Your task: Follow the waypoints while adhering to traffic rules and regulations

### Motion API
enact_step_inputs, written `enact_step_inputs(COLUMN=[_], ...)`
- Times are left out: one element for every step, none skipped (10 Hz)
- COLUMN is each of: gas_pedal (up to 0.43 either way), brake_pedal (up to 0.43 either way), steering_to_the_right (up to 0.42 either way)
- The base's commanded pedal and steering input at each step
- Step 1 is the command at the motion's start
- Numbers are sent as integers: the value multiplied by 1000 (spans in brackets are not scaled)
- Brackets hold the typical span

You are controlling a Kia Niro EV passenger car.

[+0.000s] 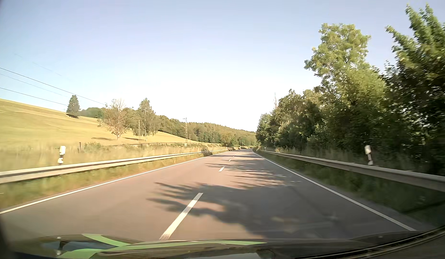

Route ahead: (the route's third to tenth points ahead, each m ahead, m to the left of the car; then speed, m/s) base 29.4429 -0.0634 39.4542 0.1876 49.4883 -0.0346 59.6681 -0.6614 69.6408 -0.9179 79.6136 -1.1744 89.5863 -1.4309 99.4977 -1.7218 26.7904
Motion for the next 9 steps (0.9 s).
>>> enact_step_inputs(gas_pedal=[268,260,260,260,268,280,280,280,280], brake_pedal=[0,0,0,0,0,0,0,0,0], steering_to_the_right=[3,3,3,3,3,3,3,3,3])
